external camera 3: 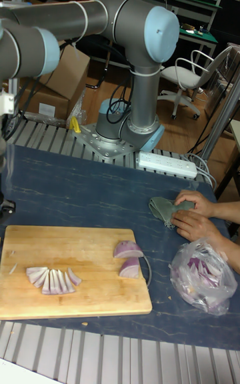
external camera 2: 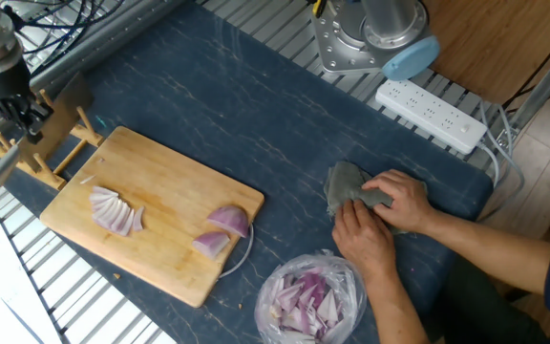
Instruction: Chop the onions
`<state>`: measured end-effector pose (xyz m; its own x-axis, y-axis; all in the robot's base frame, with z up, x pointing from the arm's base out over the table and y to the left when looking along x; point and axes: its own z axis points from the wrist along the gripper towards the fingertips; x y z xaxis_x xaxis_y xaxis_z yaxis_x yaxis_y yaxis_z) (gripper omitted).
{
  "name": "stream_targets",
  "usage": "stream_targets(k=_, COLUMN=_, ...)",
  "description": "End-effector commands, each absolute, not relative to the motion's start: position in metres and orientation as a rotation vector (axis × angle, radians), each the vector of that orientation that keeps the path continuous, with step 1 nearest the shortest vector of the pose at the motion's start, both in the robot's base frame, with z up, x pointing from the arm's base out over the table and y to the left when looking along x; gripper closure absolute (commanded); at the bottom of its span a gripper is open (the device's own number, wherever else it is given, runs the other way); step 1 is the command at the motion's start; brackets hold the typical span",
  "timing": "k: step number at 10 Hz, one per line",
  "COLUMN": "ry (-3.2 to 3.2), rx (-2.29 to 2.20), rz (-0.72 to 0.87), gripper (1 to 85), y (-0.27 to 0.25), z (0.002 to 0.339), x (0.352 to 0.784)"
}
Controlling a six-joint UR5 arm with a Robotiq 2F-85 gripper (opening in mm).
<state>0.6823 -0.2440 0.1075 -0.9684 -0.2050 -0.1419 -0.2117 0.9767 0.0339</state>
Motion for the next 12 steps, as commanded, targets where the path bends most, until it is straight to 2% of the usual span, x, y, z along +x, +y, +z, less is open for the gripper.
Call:
stream_targets(k=1, ry=2.97, rx=-0.32, rz=0.112, gripper=84.0, y=-0.243, z=0.1, x=0.681)
stream_targets(k=12, ry=2.957, rx=-0.326, rz=0.159, gripper=84.0, y=-0.244, z=0.073, x=0.686)
